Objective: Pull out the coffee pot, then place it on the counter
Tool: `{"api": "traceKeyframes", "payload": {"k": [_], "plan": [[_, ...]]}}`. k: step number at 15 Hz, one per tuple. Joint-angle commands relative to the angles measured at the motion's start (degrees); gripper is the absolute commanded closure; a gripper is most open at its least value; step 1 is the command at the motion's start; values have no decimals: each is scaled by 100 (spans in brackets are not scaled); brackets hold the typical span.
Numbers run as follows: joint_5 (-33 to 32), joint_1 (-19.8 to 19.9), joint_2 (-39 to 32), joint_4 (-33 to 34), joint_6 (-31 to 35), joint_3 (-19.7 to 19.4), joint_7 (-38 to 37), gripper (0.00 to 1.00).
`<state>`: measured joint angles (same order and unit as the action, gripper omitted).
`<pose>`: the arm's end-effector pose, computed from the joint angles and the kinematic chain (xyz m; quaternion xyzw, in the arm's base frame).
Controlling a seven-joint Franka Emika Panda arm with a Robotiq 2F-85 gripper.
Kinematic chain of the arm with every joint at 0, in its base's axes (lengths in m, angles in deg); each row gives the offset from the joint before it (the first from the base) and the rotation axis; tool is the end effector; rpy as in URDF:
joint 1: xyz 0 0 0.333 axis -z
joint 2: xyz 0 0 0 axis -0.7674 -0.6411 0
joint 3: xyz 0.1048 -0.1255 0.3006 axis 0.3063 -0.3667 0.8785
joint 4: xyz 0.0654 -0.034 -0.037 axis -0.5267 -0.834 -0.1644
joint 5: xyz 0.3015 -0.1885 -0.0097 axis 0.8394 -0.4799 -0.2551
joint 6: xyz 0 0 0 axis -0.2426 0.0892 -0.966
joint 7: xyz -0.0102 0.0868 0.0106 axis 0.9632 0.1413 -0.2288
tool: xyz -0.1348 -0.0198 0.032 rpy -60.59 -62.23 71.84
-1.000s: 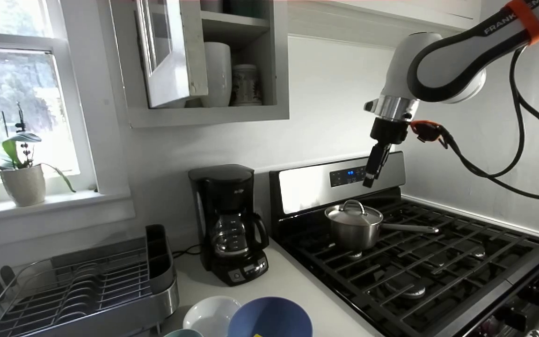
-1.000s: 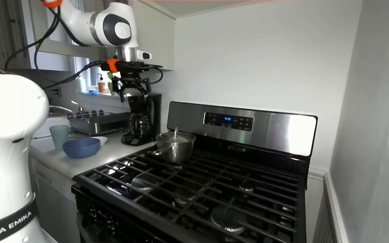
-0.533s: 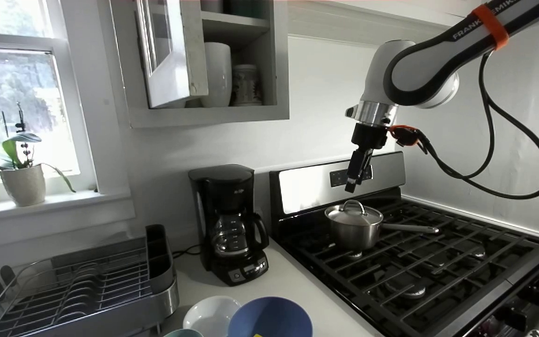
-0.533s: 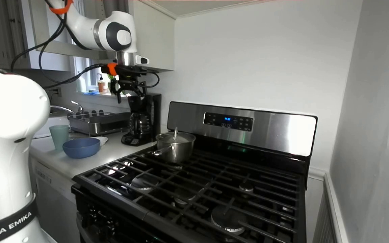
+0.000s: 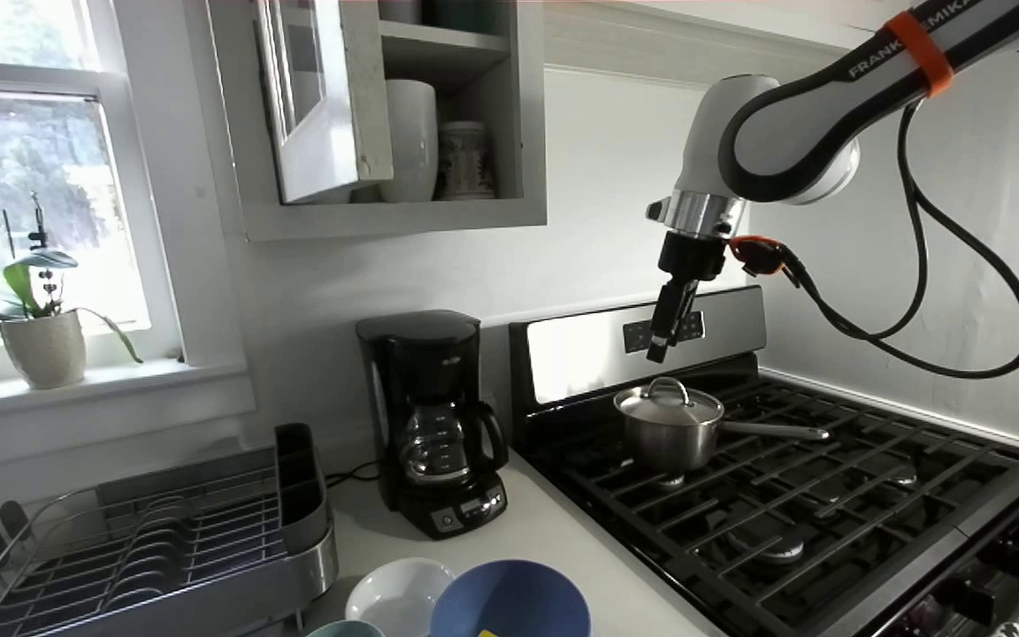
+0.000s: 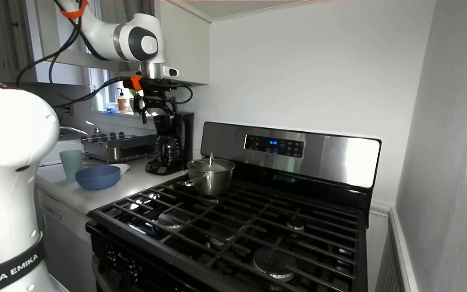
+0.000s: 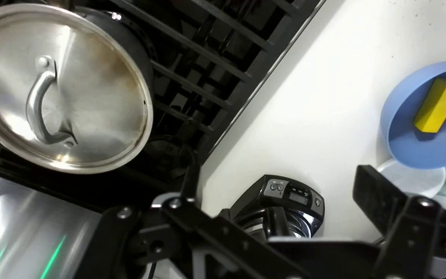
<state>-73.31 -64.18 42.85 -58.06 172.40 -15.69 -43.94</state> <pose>0.4274 0.1472 0.4580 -0.9587 -0.2571 -0.1187 0.0249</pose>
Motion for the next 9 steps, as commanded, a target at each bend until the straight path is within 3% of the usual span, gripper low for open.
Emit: {"api": "traceKeyframes", "payload": {"k": [1,5,9], "plan": [[-238,104,-665,657,90,259,-211,0],[-348,95,-1325,1247,168,478,-717,0],[-763,29,-1935,1652,264,662,-1813,0]]}}
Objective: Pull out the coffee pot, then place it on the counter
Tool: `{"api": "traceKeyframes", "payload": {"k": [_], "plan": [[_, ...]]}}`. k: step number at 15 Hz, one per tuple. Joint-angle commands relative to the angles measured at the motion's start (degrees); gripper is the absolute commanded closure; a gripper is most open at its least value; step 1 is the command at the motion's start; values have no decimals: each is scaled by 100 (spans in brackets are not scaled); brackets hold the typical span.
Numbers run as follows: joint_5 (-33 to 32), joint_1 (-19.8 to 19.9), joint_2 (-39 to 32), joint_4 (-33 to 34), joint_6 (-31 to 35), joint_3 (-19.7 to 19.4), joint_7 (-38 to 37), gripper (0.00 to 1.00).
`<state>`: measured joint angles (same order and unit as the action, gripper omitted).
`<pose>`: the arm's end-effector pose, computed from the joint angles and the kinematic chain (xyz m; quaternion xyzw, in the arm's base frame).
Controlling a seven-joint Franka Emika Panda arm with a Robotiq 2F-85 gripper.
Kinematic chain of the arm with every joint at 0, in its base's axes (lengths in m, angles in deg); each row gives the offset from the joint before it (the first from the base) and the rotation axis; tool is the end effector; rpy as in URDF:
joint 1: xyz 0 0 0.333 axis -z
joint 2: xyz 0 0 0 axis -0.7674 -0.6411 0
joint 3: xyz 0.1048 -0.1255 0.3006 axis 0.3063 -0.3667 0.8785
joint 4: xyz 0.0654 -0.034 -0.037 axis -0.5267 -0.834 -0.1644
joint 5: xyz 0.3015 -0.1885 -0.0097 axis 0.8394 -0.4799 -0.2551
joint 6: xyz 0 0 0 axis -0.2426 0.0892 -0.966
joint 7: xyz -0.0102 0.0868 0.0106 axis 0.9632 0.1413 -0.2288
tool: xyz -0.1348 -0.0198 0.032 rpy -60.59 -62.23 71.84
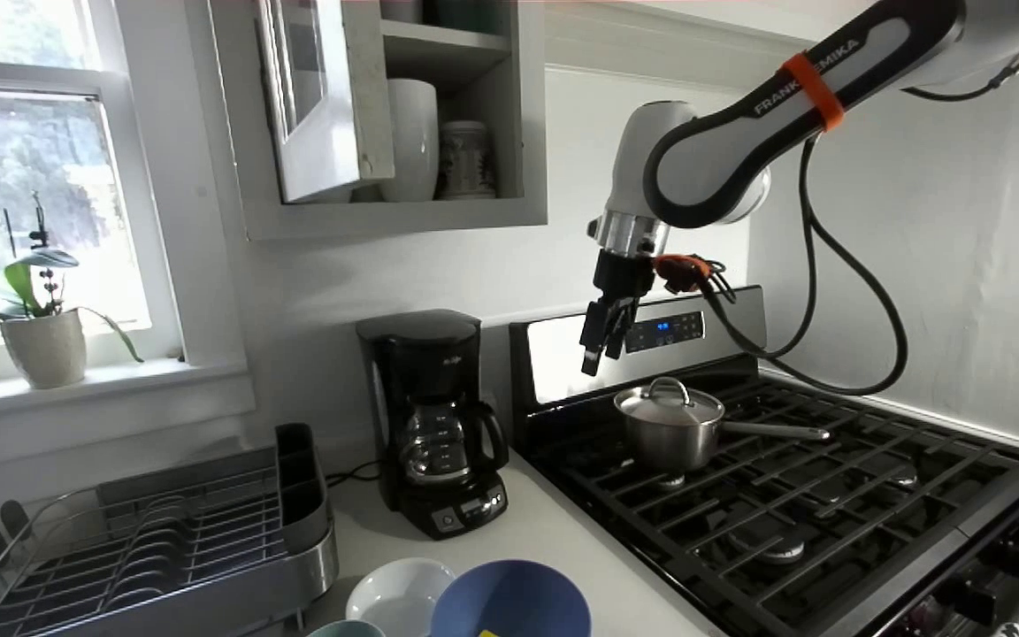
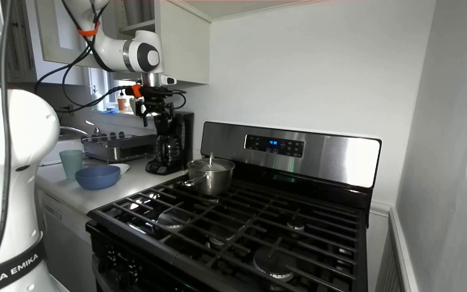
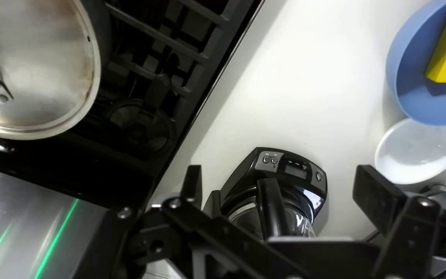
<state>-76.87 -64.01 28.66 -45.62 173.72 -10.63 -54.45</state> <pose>0.4898 0.2124 0.4376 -0.9665 -0.2288 -0.1133 0.0253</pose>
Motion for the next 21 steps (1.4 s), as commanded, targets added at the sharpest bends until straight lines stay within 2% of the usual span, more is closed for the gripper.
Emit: {"api": "traceKeyframes", "payload": {"k": [1,5,7,8,9,18,21], "plan": [[-629,-26,-681,488,230,182,-898,0],[-1232,-183,-1316,788,632,173,-1242,0],[-1110,-214,-1663,959,850,185,-1131,0],[-1237,-243,-1811,1012,1186,128,-1125,0],[-1023,-193,-1440,714,888,162,-1019,0],[-1022,-197,-1523,753,955,150,-1011,0],[-1309,-335,-1881,1209,1189,12,-1355,0]]}}
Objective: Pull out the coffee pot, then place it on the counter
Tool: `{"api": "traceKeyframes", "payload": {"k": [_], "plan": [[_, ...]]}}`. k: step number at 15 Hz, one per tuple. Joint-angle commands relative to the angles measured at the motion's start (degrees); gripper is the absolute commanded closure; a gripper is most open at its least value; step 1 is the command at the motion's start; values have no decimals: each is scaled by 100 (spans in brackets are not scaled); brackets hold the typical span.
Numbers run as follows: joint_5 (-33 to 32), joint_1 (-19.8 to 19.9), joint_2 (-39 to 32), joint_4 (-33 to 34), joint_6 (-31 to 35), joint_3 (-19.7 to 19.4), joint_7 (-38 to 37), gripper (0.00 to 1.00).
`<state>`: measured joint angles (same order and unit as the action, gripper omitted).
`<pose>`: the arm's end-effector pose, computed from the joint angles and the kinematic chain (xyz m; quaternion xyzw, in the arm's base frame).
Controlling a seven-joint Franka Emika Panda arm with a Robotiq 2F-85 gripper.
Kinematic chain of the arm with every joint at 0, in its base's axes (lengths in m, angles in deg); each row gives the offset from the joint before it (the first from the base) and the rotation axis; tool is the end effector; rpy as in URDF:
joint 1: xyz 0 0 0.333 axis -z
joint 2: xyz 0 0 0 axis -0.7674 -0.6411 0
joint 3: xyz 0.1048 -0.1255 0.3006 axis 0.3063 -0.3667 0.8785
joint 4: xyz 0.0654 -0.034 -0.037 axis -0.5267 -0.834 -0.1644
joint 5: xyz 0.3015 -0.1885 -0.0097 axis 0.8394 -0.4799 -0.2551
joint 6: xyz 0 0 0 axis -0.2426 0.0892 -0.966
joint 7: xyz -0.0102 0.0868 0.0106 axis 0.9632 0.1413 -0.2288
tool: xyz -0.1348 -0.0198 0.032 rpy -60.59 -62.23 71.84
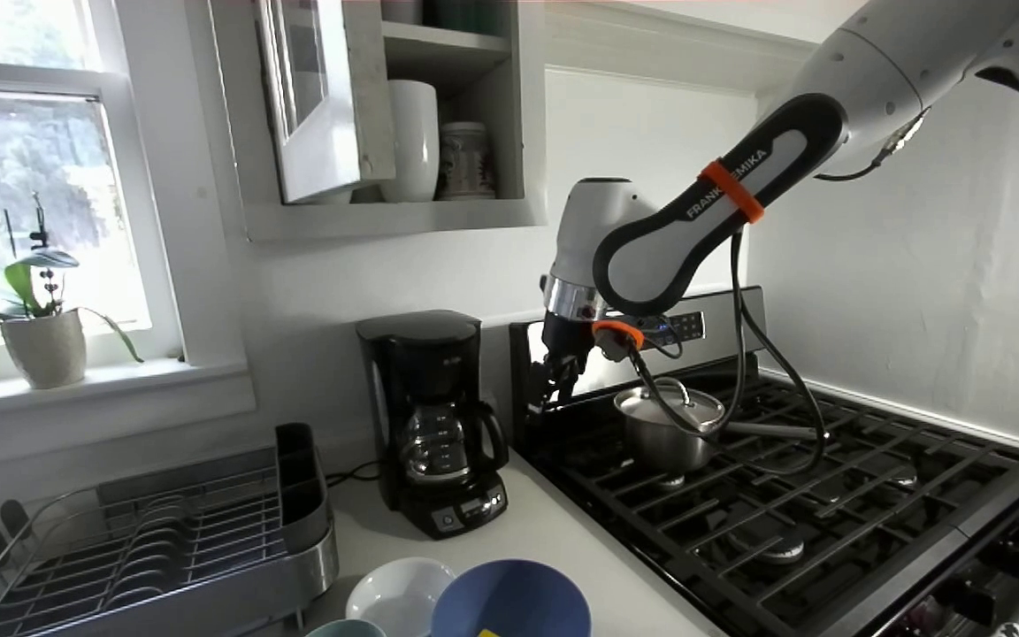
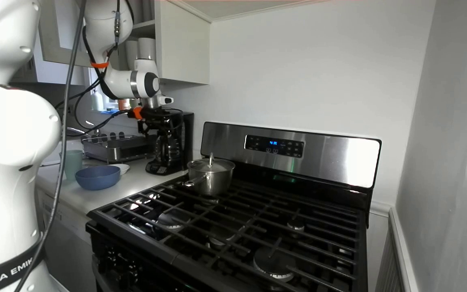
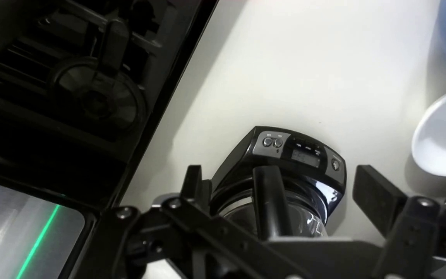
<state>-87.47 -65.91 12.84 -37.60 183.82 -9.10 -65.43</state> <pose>0.5463 0.2689 0.3658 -0.9640 -0.2246 -0.1422 0.0114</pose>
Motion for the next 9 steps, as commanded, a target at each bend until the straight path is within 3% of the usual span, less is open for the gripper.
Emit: {"api": "traceKeyframes", "payload": {"k": [1,9], "plan": [[-247,-153,-379,508,225,-151,-231,0],[-240,-355,-1269,1407,470,-258,-136,0]]}}
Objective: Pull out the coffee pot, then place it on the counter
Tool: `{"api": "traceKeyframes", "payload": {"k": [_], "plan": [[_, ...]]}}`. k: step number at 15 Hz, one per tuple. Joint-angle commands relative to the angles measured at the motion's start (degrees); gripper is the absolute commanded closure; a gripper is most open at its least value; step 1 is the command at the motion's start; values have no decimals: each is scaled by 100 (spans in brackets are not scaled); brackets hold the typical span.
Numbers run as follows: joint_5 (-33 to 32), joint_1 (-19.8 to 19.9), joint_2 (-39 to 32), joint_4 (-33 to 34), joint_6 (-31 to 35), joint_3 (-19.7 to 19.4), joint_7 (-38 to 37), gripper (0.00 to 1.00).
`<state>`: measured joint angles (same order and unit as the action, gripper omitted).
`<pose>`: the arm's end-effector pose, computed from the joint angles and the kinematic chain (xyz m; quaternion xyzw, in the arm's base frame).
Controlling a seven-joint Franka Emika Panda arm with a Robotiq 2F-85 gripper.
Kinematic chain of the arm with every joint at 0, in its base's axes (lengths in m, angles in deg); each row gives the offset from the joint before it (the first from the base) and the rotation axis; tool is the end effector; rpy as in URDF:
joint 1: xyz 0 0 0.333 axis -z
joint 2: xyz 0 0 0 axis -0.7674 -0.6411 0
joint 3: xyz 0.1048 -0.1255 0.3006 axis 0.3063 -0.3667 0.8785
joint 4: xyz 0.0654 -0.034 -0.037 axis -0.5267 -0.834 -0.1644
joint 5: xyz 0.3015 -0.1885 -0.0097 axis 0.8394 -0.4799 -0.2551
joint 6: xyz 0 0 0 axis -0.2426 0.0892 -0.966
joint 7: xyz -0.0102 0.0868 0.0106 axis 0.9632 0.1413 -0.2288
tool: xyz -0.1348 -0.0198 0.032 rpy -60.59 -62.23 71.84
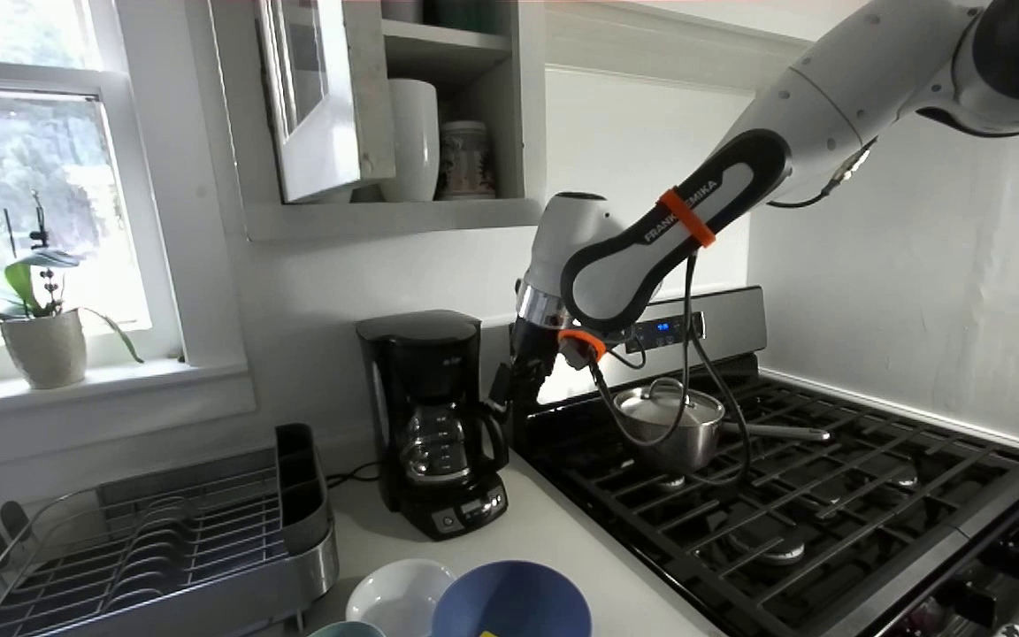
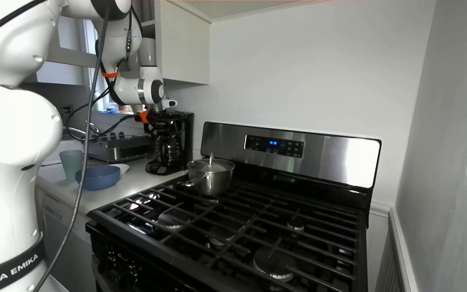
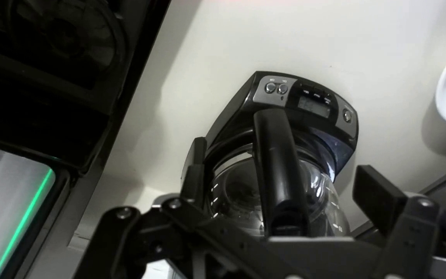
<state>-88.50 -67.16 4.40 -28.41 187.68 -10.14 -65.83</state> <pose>0.5947 0.2924 0.3524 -0.9576 -0.2236 -0.1796 0.0284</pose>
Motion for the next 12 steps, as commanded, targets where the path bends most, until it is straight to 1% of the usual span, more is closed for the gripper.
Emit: {"api": "traceKeyframes", "payload": {"k": [1,3,9,10,11,12], "plan": [[-178,-300,-519,600,67,-209,-124,0],[-140,-373,-709,815,48,-250,-79,0],[-344,-700,-1112,1351,5,-601,-190,0],[-369,-737,-1155,1412,-9,-646,-198,25],[-388,-764,-1188,1454,-15,-676,-197,26],[-399,-782,-1218,1497,-19,-700,-191,34]]}}
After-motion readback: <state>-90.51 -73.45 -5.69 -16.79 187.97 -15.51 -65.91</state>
